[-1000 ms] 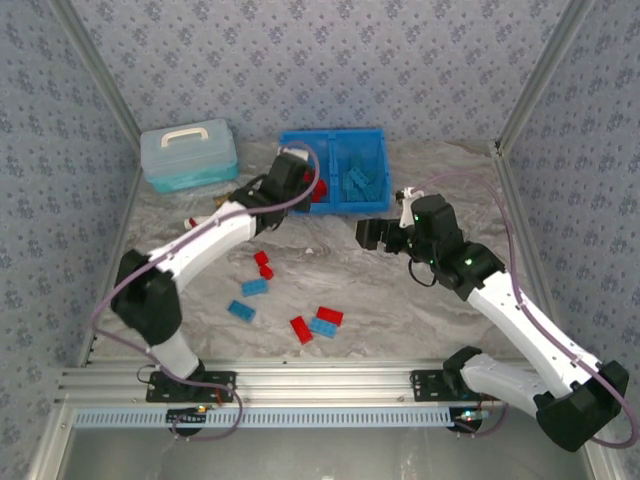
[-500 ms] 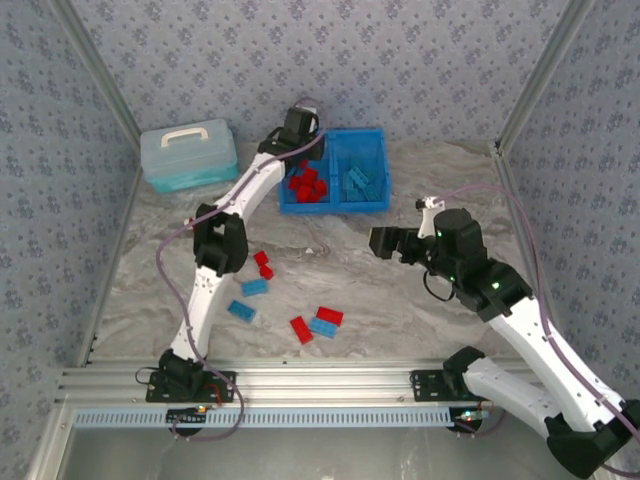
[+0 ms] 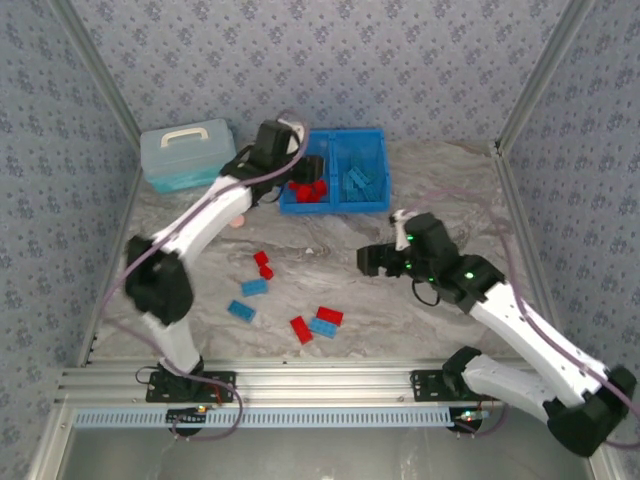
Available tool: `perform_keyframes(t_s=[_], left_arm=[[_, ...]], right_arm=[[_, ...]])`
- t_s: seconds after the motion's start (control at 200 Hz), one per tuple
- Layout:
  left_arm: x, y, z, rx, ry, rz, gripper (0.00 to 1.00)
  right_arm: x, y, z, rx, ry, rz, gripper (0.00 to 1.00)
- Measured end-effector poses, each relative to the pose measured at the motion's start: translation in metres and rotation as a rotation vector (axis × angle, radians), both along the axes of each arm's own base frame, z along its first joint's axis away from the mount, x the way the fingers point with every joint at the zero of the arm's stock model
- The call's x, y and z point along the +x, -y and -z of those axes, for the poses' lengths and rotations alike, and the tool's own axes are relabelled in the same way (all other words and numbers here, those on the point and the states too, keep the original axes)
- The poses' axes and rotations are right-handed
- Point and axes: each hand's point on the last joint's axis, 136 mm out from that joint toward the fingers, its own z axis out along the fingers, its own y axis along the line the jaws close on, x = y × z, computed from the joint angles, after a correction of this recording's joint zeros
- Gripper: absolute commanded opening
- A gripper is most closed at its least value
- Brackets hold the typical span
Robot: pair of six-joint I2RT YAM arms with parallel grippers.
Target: Sort the legos into containers by color
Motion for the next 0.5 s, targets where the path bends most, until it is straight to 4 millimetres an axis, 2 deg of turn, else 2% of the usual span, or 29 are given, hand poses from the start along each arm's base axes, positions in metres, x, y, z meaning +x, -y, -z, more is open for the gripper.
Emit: perform_keyframes(t_s=[0.075,0.125,0.165,0.235,0.36,0.43,0.5], left_arm=[[-0.050,-0.016,-0.042,-0.038,0.076,0.022,0.67],[-0.082,-0.037,-0.068,-0.059,0.133,0.013,0.68],[-0.103,-0.056,-0.081,-0.063,0.163,-0.009,0.69],[-0.134,-0.092,-0.090,-0.048,0.198,-0.066,0.71],[-0.176,-0.143,-0.067,0.039,0.170,-0.147,0.77],[-0.192,-0.163,-0.043,0.100,0.120,-0.176,0.82],[-0.204,-0.177,-0.016,0.160,0.058,-0.194,0.90]], right_arm=[[-0.019,-0.029,0.030,-0.102,-0.059,-0.129,0.95],[-0.035,-0.049,0.049,-0.158,-0.096,-0.211,0.92],[-0.046,-0.064,0.062,-0.199,-0.124,-0.260,0.89],[-0.064,-0.086,0.086,-0.258,-0.175,-0.317,0.83],[-0.083,-0.116,0.126,-0.390,-0.227,-0.370,0.80],[-0.088,-0.133,0.138,-0.458,-0.217,-0.394,0.79],[-0.089,-0.151,0.142,-0.494,-0.199,-0.413,0.77]])
